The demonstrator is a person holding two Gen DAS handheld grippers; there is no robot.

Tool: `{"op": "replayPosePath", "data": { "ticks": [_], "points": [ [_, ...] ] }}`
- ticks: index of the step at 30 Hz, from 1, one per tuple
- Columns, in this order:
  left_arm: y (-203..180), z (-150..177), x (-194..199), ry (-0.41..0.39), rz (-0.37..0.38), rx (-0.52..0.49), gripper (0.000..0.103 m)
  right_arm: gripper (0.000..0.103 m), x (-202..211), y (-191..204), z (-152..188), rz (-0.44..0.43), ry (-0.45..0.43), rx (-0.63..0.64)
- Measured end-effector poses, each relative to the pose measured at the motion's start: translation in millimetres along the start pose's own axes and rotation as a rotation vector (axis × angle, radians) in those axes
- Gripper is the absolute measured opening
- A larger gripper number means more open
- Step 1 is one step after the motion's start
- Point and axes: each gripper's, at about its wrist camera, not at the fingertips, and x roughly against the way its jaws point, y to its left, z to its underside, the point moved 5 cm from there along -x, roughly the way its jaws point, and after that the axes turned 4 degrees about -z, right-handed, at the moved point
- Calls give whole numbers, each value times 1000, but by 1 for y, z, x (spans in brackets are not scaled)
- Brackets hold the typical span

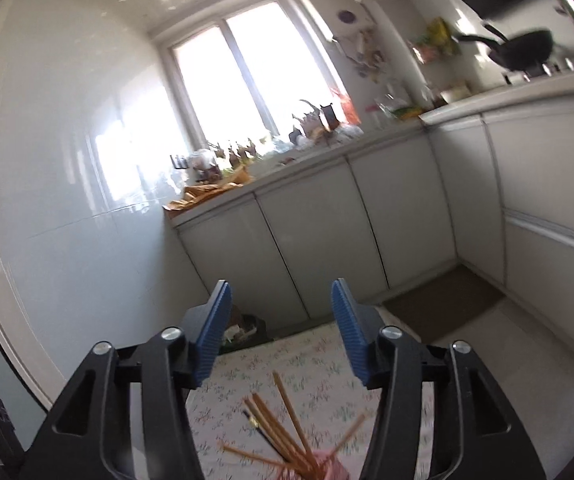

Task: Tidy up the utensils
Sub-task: 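Withdraw both open tools from the pink holder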

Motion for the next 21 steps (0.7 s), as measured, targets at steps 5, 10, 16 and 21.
{"op": "replayPosePath", "data": {
  "ticks": [5, 10, 16, 21],
  "points": [
    [-15, 21, 19, 11, 1, 0, 90, 89, 31, -37, 44, 187, 107, -35],
    [-44, 63, 30, -3, -170, -94, 96, 96, 62, -55, 105, 384, 214, 17],
    [-83, 106, 56, -44, -322, -181, 96, 96, 103, -37, 143, 461, 271, 117],
    [-110, 114, 86, -98, -354, -246, 96, 97, 141, -24, 148, 469, 234, 128]
  ]
}}
